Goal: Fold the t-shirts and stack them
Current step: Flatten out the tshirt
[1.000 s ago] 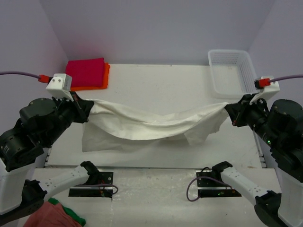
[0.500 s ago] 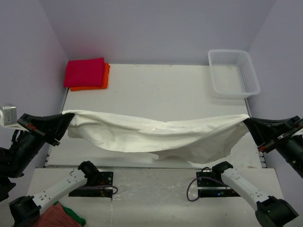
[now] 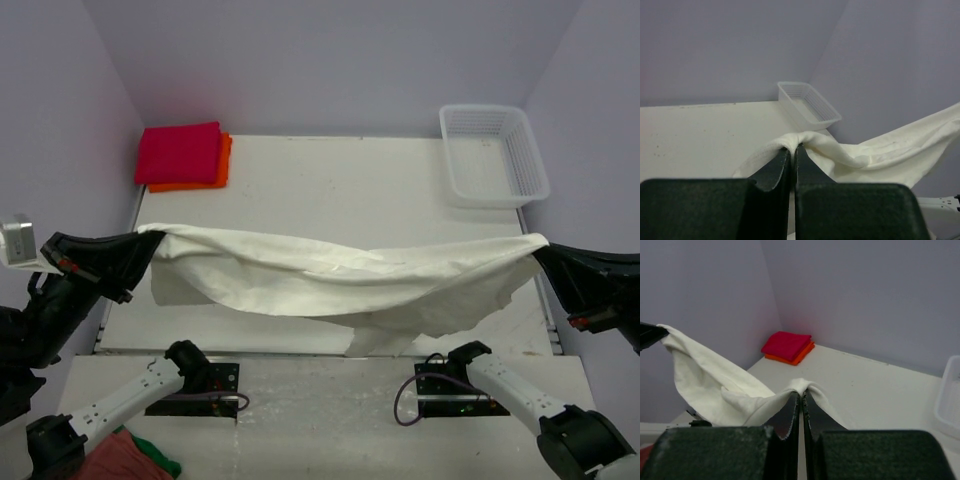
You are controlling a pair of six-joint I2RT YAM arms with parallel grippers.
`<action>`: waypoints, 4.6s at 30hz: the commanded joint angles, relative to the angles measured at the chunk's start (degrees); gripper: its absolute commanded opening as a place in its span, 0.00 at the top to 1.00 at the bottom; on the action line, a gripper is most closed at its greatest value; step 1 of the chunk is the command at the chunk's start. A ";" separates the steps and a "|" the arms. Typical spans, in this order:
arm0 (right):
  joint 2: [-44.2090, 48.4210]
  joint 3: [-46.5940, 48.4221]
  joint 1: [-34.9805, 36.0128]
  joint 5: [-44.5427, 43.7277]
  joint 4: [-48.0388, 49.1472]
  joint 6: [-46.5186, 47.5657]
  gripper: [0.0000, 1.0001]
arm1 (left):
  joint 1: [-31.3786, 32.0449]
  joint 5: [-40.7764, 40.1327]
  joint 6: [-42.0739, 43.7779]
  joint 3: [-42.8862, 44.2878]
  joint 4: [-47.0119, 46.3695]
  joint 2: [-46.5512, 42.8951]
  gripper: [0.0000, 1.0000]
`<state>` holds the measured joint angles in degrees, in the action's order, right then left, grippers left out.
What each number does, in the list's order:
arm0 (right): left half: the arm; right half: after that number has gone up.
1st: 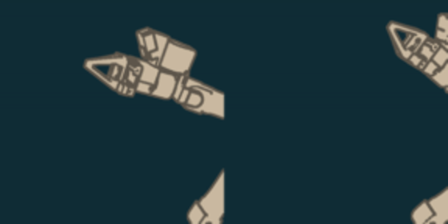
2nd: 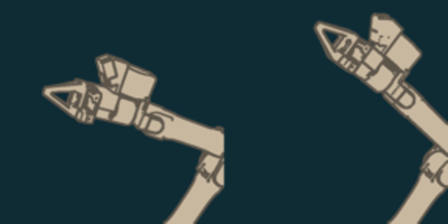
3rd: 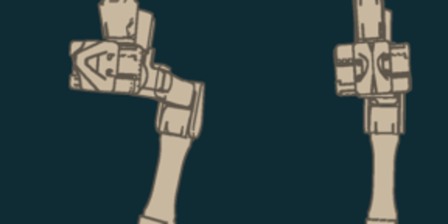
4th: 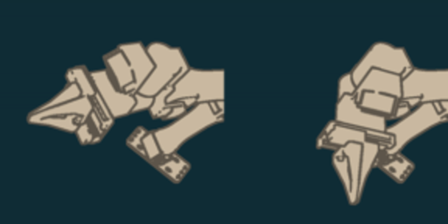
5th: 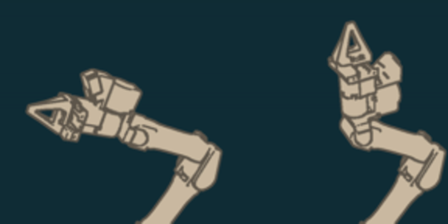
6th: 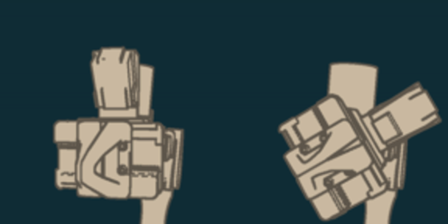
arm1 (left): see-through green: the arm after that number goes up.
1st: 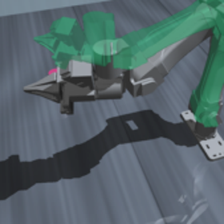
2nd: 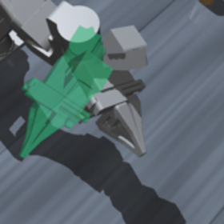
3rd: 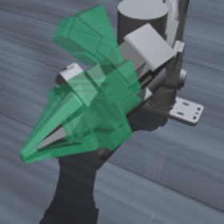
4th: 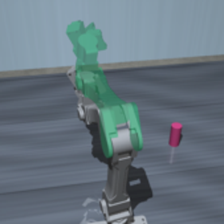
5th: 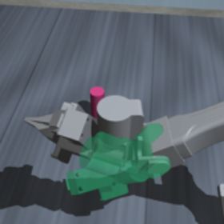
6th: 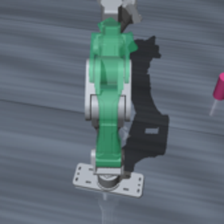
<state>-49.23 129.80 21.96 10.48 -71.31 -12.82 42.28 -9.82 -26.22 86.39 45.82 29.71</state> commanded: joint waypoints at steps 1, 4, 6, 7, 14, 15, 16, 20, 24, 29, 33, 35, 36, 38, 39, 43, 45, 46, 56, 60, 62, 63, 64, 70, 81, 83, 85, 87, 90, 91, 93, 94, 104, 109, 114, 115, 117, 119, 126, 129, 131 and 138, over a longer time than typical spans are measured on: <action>-0.69 1.08 -0.68 5.60 6.79 1.13 1.00 | -0.88 3.49 2.84 3.78 -7.85 0.70 1.00; 0.28 0.63 -0.95 8.23 7.76 1.92 1.00 | -1.67 6.56 4.07 4.31 -9.78 -0.71 1.00; 1.06 0.81 -1.12 10.34 8.72 2.10 1.00 | -2.64 7.45 5.20 4.49 -10.83 -2.29 1.00; 1.33 1.24 -1.39 11.13 9.17 1.84 1.00 | -2.90 7.80 5.39 4.66 -10.93 -2.73 1.00; 1.86 2.57 -3.76 21.68 12.68 1.57 1.00 | -5.80 10.95 7.76 3.97 -13.04 -5.72 1.00; 2.12 1.87 -4.20 22.38 13.64 1.66 1.00 | -6.07 11.23 7.85 3.27 -13.47 -5.81 1.00; 2.47 -0.66 -4.29 22.22 14.44 1.66 1.00 | -6.25 11.06 7.85 2.48 -13.57 -5.72 1.00; 2.21 -8.75 -4.38 18.80 16.81 3.06 1.00 | -6.60 6.76 5.75 -5.32 -13.83 -3.80 1.00; -0.16 -18.95 -4.38 13.35 21.02 5.78 1.00 | -6.60 0.78 1.01 -14.30 -14.18 2.17 1.00; -8.04 -30.74 -4.38 4.65 28.06 8.07 1.00 | -6.60 -11.78 -0.85 -20.82 -18.73 12.20 1.00; -16.83 -29.78 -4.29 2.79 29.47 9.48 1.00 | -6.86 -19.78 -1.99 -21.62 -20.86 19.14 1.00; -18.35 -31.71 -4.29 2.18 33.05 9.74 1.00 | -7.47 -22.34 -4.18 -22.31 -21.73 21.77 1.00; -20.18 -32.06 -4.38 2.52 33.60 10.18 1.00 | -7.91 -22.43 -4.63 -22.75 -22.44 22.22 1.00; -22.65 -31.37 -4.29 1.65 33.96 10.79 1.00 | -9.06 -22.69 -4.98 -24.68 -25.41 23.37 1.00; -24.14 -30.66 -4.38 1.74 33.87 11.41 1.00 | -9.49 -23.13 -5.24 -24.95 -25.61 23.98 1.00; -31.78 -27.59 -4.38 1.38 34.39 11.94 1.00 | -13.53 -21.65 -4.46 -25.13 -27.62 28.28 1.00; -34.25 -26.36 -4.38 1.56 34.83 11.94 1.00 | -14.15 -20.94 -3.40 -25.39 -30.44 29.95 1.00; -36.35 -25.65 -4.38 1.73 35.18 11.94 1.00 | -14.59 -20.59 -3.40 -25.57 -30.88 31.53 1.00; -36.74 -27.41 -4.29 -1.08 38.09 12.38 1.00 | -14.95 -13.12 -1.39 -27.16 -36.51 34.62 1.00; -32.00 -23.29 -3.42 -1.60 33.44 12.38 1.00 | -14.95 -9.34 -0.15 -23.04 -33.53 30.07 1.00; -26.57 -23.71 -1.23 -4.05 32.20 15.10 1.00 | -14.95 -8.03 0.29 -20.58 -29.24 25.77 1.00; -24.62 -23.89 -0.52 -4.50 32.02 15.37 1.00 | -14.95 -7.23 0.20 -19.78 -29.21 25.74 1.00; -22.68 -23.98 0.36 -4.85 31.67 15.45 1.00 | -14.95 -6.18 0.20 -18.90 -27.38 22.96 1.00; -13.54 -15.82 6.95 -6.88 24.21 14.93 1.00 | -14.86 2.26 1.52 -10.90 -21.22 13.54 1.00; -15.45 -7.43 9.07 -7.49 21.21 14.75 1.00 | -14.95 1.58 1.87 -7.88 -19.81 10.70 1.00; -16.85 -14.61 9.07 -9.33 25.15 15.63 1.00 | -14.95 0.25 1.00 -10.88 -20.42 11.85 1.00; -17.91 -20.00 8.72 -9.69 29.79 15.46 1.00 | -14.95 -1.95 0.21 -16.15 -22.18 13.70 1.00; -20.27 -27.73 7.76 -8.55 32.71 14.76 1.00 | -14.95 -3.44 -0.50 -21.86 -24.71 15.71 1.00; -24.31 -37.76 6.00 -7.58 40.53 13.52 1.00 | -14.95 -5.99 -1.99 -29.07 -28.32 18.44 1.00; -25.98 -38.99 5.30 -7.93 41.59 13.26 1.00 | -14.95 -6.95 -3.56 -30.22 -28.77 19.32 1.00; -30.89 -42.16 4.59 -7.85 42.65 13.26 1.00 | -14.95 -10.10 -4.71 -34.69 -30.87 21.95 1.00; -32.40 -43.13 4.33 -7.76 43.79 13.26 1.00 | -14.95 -11.61 -7.50 -35.49 -30.45 23.27 1.00; -48.41 -44.72 3.01 -7.84 43.89 11.59 1.00 | -16.96 -21.55 -16.49 -38.84 -29.39 37.16 1.00; -51.22 -40.87 1.34 -8.46 43.36 11.41 1.00 | -18.46 -21.90 -15.71 -38.84 -31.93 38.13 1.00; -54.21 -34.89 -0.42 -11.70 42.22 11.49 1.00 | -21.62 -17.00 -11.51 -39.37 -38.67 40.42 1.00; -54.48 -33.14 -0.51 -12.49 42.30 11.94 1.00 | -22.06 -15.59 -11.05 -39.46 -39.92 40.94 1.00; -55.26 -31.11 -1.03 -14.43 42.57 12.38 1.00 | -23.03 -11.72 -9.48 -39.89 -44.23 42.35 1.00; -56.49 -26.81 -1.65 -14.52 42.13 12.38 1.00 | -23.65 -8.64 -8.68 -39.90 -48.96 44.28 1.00; -66.95 -11.69 -3.67 -15.75 36.60 16.33 1.00 | -25.93 -6.88 -8.41 -35.50 -50.74 52.28 1.00; -70.55 -7.73 -4.81 -16.11 36.59 16.07 1.00 | -27.60 -4.51 -8.76 -33.66 -52.41 55.62 1.00; -73.10 -4.65 -5.34 -17.33 36.59 16.16 1.00 | -28.66 -2.57 -8.59 -32.26 -53.03 58.34 1.00; -80.49 4.32 -8.33 -15.76 36.24 17.56 1.00 | -29.98 0.77 -6.31 -24.18 -54.52 66.52 1.00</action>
<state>-128.75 129.12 15.22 -4.99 -35.62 3.09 13.06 -11.62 -34.96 57.60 -4.08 94.72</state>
